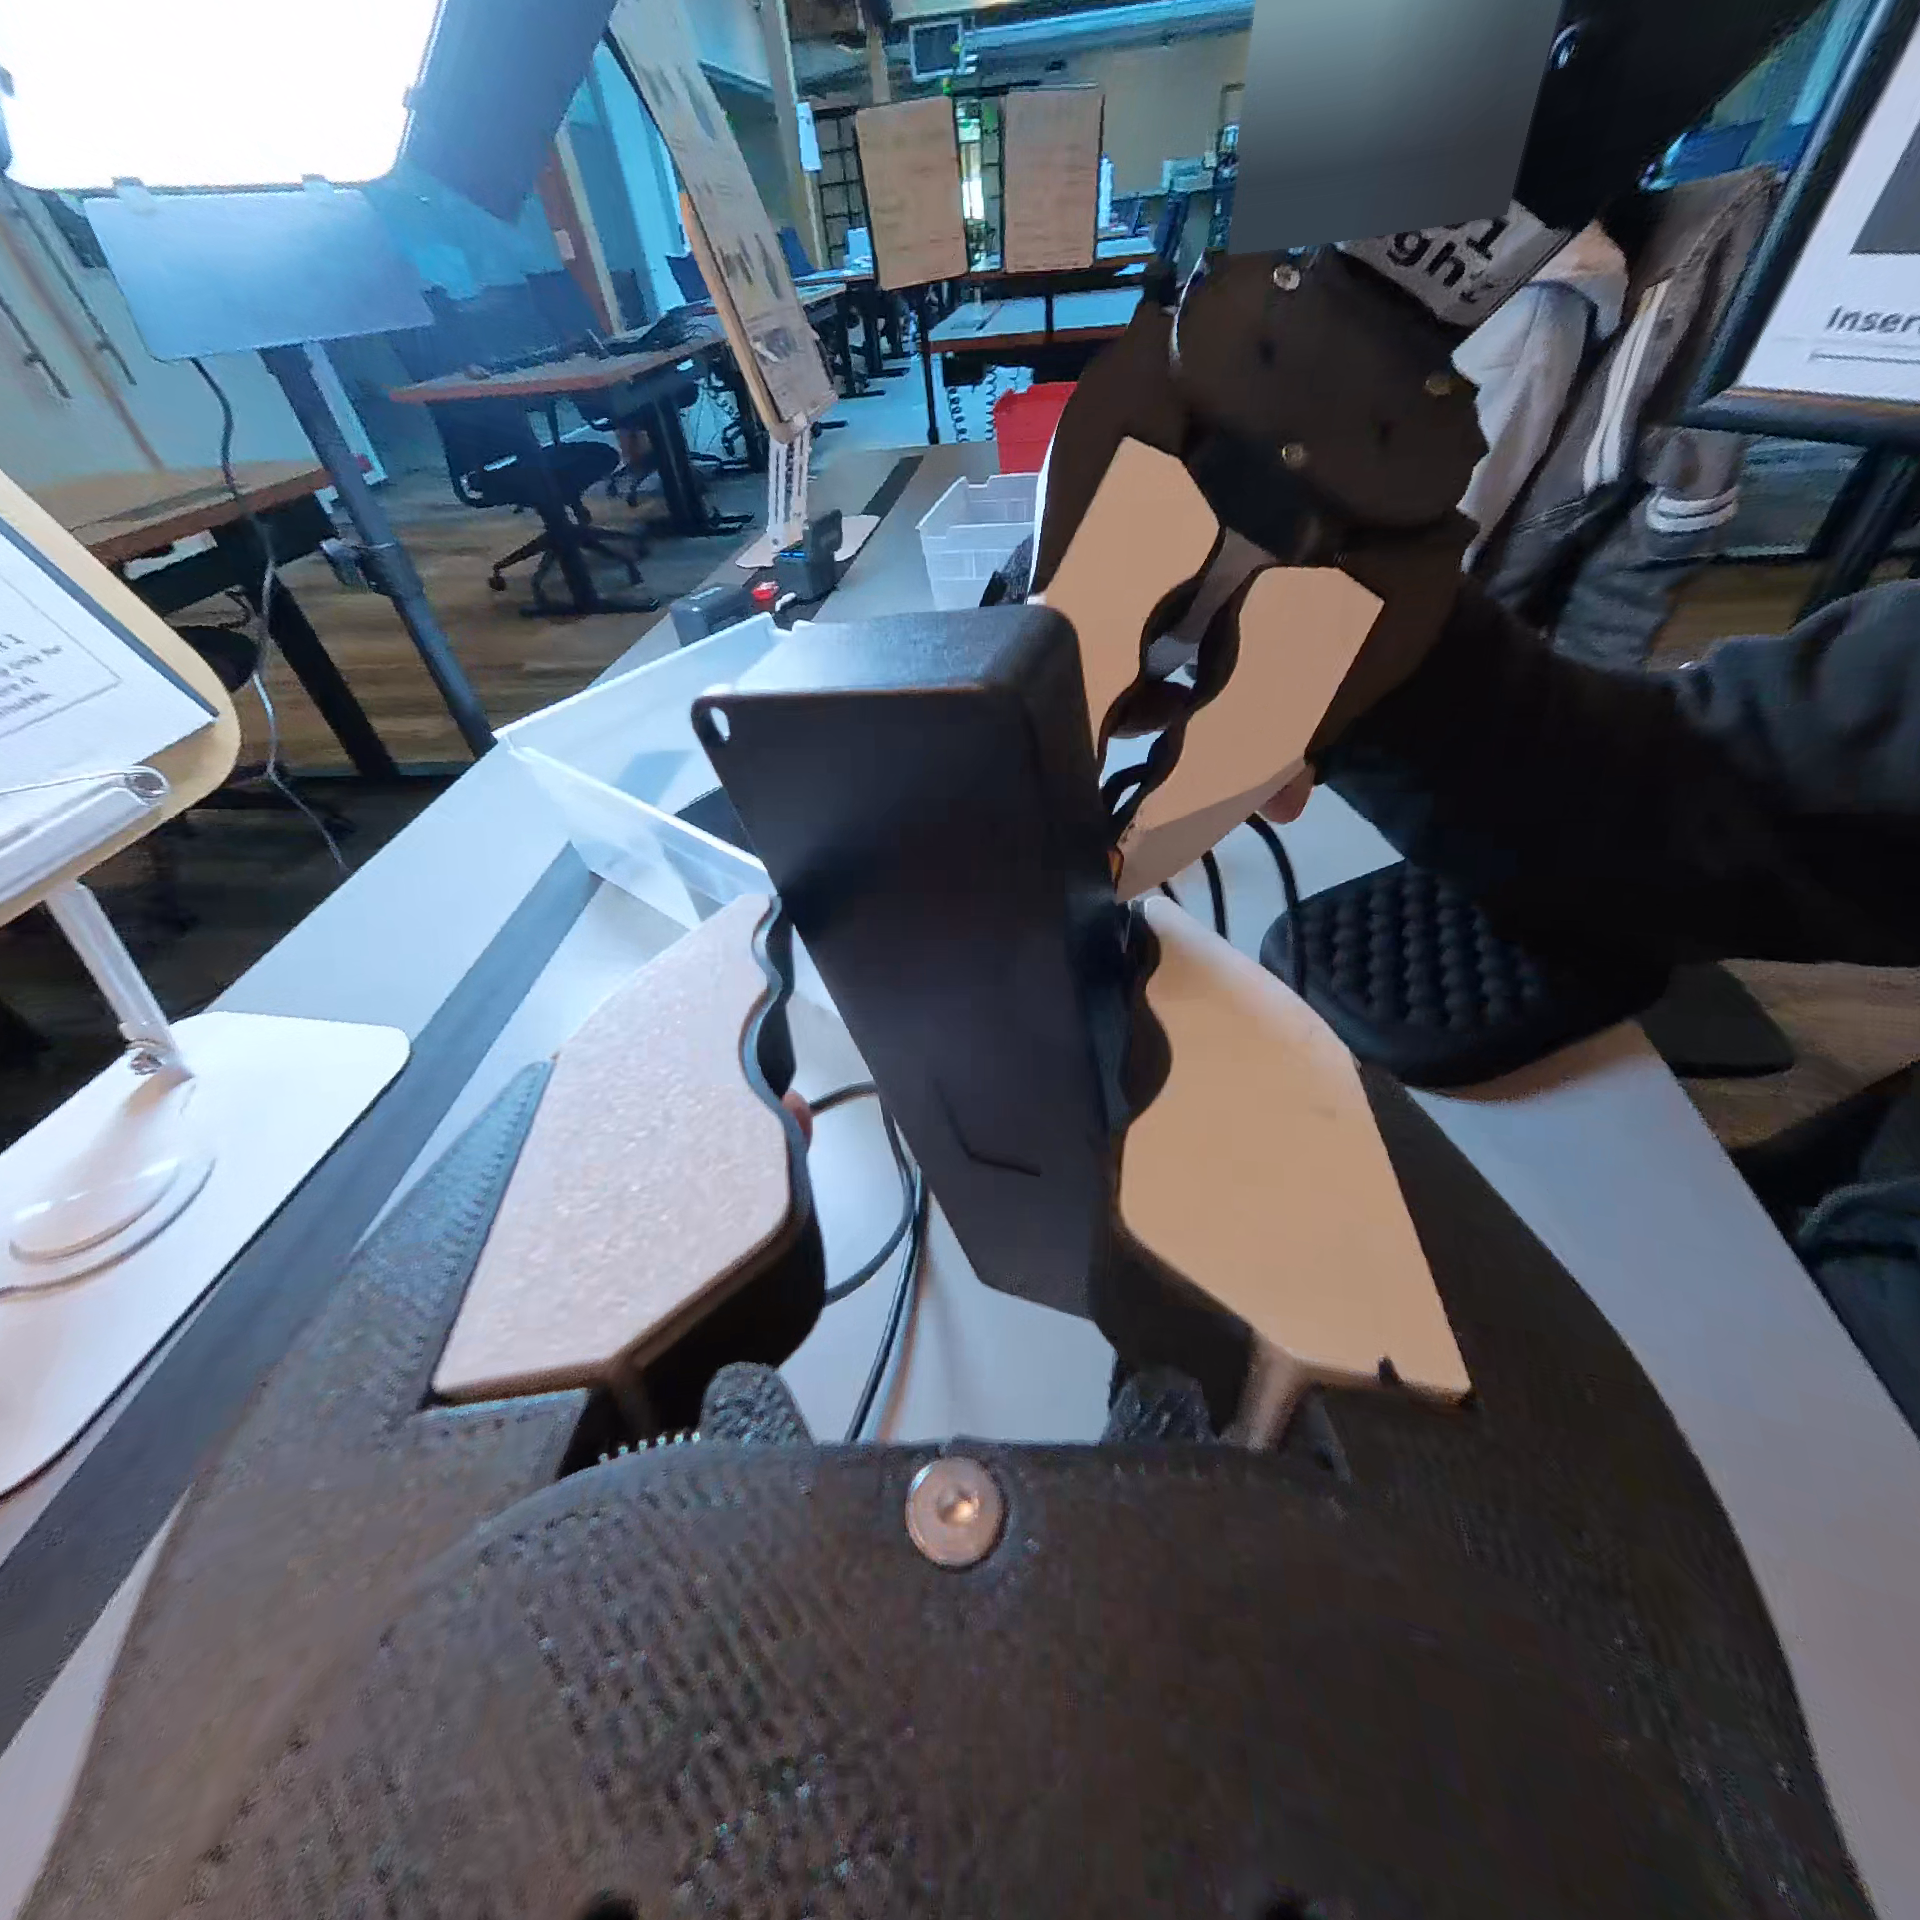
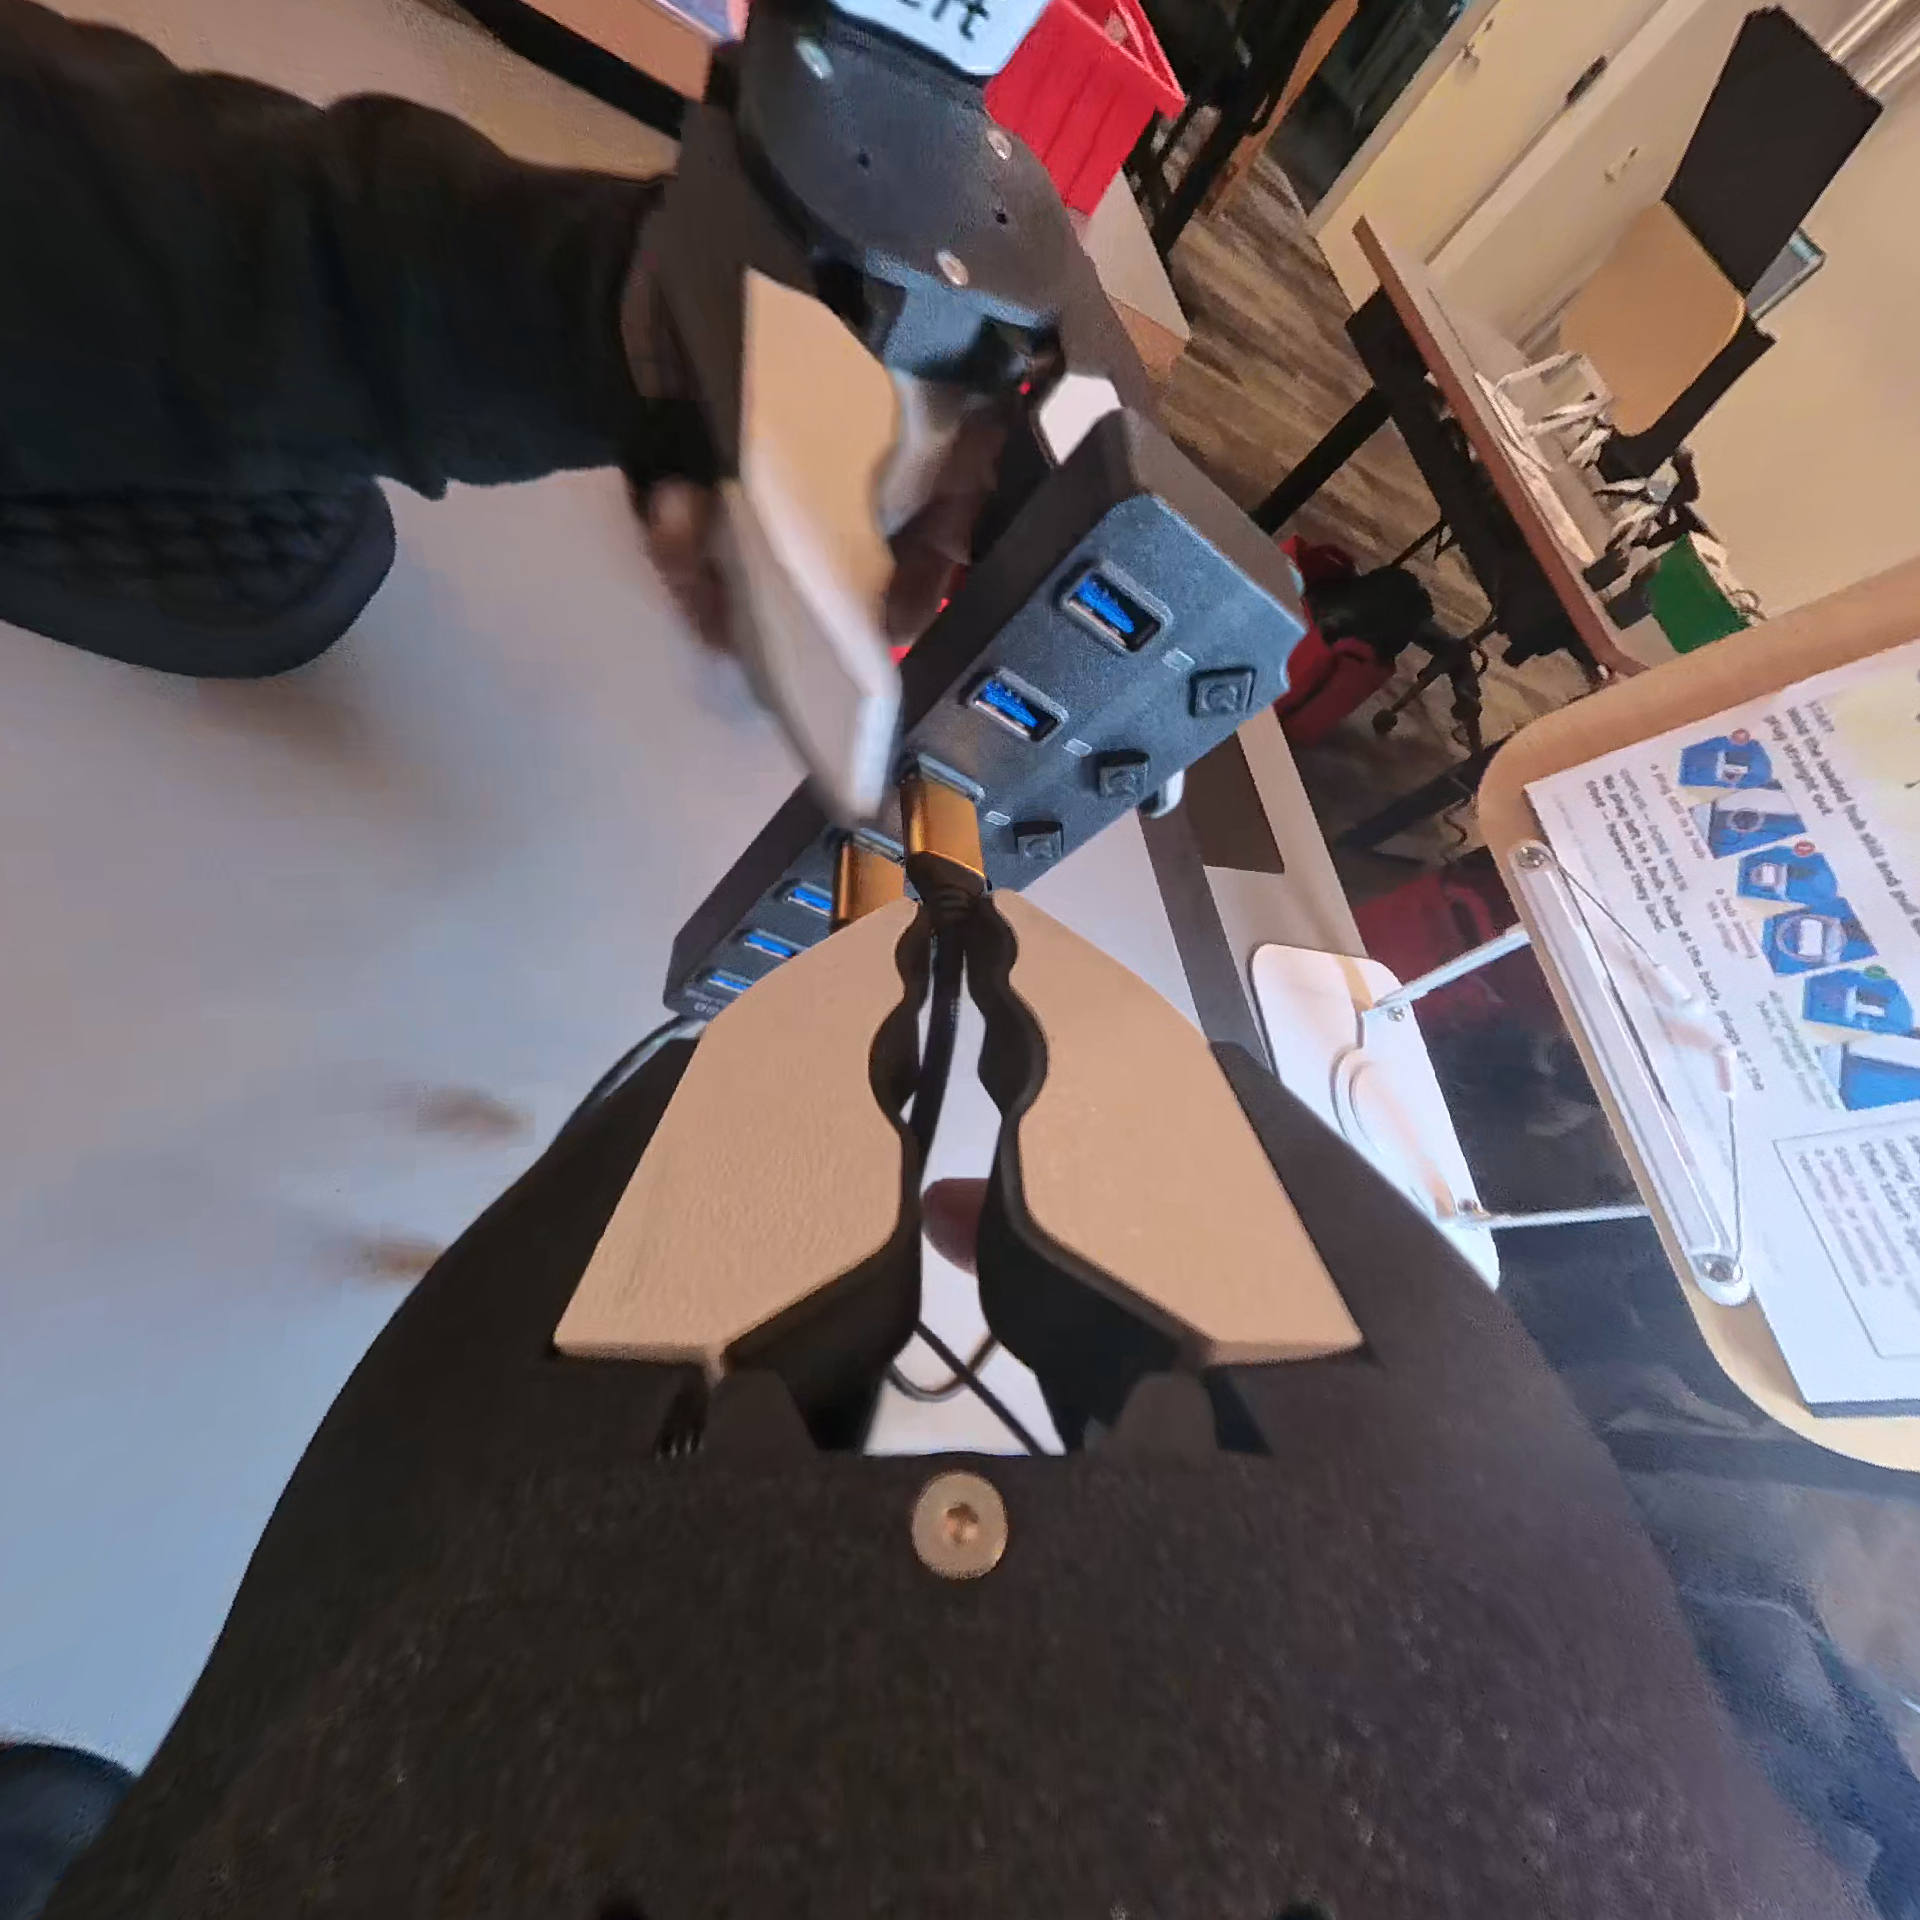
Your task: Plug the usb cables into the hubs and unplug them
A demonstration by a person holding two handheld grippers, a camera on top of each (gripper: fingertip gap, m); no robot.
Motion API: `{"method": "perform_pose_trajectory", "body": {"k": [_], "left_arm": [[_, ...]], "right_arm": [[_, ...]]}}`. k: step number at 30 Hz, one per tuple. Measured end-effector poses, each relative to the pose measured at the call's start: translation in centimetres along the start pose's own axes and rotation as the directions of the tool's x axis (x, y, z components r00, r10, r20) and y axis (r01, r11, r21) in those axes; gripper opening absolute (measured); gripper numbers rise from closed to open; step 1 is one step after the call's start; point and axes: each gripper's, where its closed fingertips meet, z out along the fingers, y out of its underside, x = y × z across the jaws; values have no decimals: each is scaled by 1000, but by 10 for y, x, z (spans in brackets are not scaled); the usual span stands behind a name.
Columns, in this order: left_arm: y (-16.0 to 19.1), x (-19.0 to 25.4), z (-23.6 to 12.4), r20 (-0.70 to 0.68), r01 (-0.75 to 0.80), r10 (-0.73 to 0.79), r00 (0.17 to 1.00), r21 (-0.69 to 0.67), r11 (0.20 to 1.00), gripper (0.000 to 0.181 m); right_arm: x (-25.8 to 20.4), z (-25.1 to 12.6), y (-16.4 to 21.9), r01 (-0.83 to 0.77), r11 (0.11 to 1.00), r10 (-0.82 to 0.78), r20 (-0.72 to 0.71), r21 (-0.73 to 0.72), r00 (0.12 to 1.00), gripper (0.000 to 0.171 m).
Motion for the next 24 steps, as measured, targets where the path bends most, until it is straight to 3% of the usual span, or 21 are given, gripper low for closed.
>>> {"method": "perform_pose_trajectory", "body": {"k": [4,6,8,12,15,18,20,24], "left_arm": [[0,3,-2,34,-132,134,990,-41,990,59],[-7,9,-2,43,-192,193,980,-36,981,59],[-9,14,-1,64,-270,275,959,-74,960,58],[-5,17,1,73,-335,347,935,-136,932,58],[-8,16,-5,72,-353,364,929,-135,926,58],[-23,-8,-42,174,-318,327,929,-77,945,57],[-32,-27,-82,242,-255,251,937,-12,967,58],[-52,-38,-129,339,-249,207,918,88,964,58]], "right_arm": [[-9,2,3,-39,999,38,77,1,996,8],[-16,4,4,-84,996,84,132,-8,988,26],[-16,7,3,-91,996,91,127,-7,988,32],[-19,8,-4,-62,998,60,115,7,992,17],[-18,9,-8,-33,999,34,87,-5,996,16],[-2,2,20,-4,993,7,23,-121,1000,16],[24,-11,34,-86,991,81,-51,-105,995,16],[90,-73,30,-193,974,222,-312,122,924,16]]}}
